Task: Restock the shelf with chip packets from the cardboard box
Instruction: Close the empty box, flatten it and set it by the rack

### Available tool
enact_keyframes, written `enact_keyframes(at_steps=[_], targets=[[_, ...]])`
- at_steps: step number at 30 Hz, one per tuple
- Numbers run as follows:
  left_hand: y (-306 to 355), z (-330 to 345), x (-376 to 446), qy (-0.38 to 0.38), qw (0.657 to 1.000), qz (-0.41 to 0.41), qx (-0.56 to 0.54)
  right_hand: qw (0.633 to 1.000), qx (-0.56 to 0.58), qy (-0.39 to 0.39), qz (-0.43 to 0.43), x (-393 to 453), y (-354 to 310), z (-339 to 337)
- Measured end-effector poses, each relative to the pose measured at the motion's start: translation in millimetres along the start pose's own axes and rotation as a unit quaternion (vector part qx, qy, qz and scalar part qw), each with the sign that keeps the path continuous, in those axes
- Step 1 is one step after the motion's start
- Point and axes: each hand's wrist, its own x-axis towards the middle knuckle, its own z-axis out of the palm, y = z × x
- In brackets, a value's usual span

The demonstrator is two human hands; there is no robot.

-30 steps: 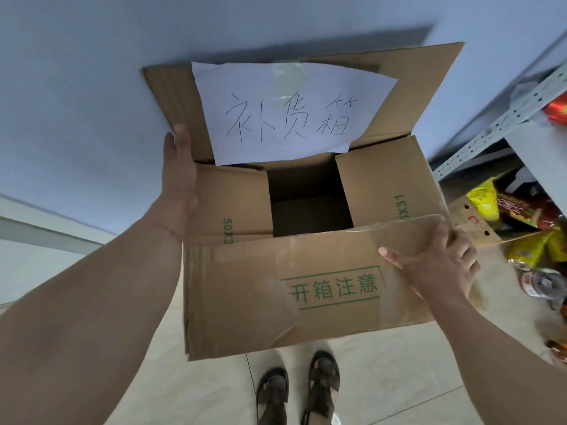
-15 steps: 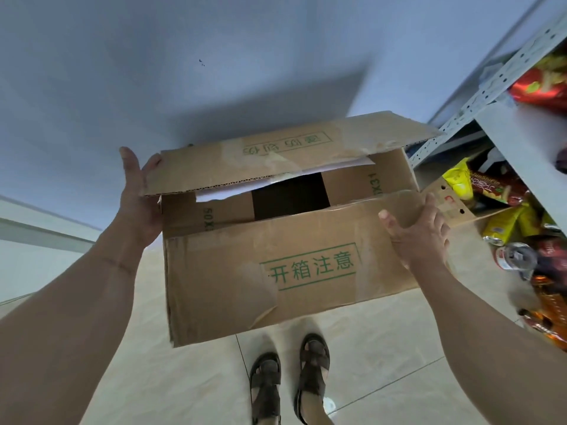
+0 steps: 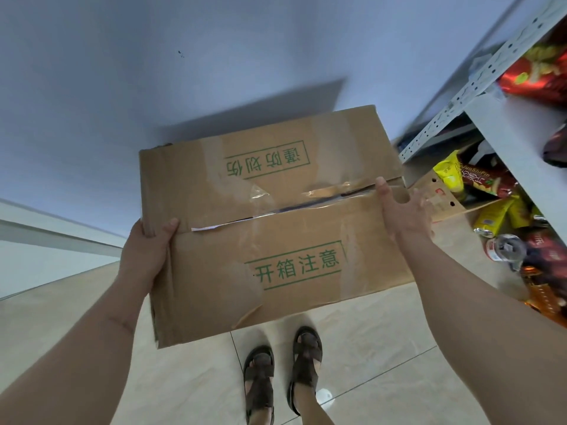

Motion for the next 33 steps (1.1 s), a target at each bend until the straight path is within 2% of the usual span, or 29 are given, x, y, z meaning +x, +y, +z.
enact_keyframes(at_steps=[3,6,8,11,15,21,28,31,33], targets=[[5.2,6.4,-7.9,0.069,0.993,-0.003,0.1,0.999,-0.035,-0.008,0.006,-0.2,-3.9,-0.1],[24.6,15.6,-15.4,0.137,0.965,0.074,0.213,0.993,-0.111,0.015,-0.044,-14.5,-3.6,3.3],[39.6,27.1,-22.8,0.138,0.951,0.109,0.255,0.979,-0.167,0.021,-0.112,-27.9,-4.2,8.4],[57.8,46.7,-34.8,0.091,0.945,0.099,0.298,0.966,-0.195,-0.01,-0.168,-34.2,-23.4,9.6],[63.6,70.4,-56.5,0.065,0.941,0.125,0.308,0.948,-0.208,-0.044,-0.236,-24.1,-63.9,8.0],[49.0,90.4,-86.7,0.029,0.95,0.13,0.282,0.897,-0.277,-0.072,-0.338,-22.6,-118.9,31.8],[25.5,101.2,-105.9,0.05,0.952,0.106,0.284,0.842,-0.315,-0.103,-0.425,-10.7,-164.1,71.2],[12.3,115.5,-127.5,0.122,0.955,0.087,0.255,0.828,-0.319,-0.096,-0.452,-0.8,-172.9,74.4],[4.8,130.1,-148.8,0.177,0.963,0.033,0.201,0.817,-0.325,-0.106,-0.465,7.5,-178.4,73.2]])
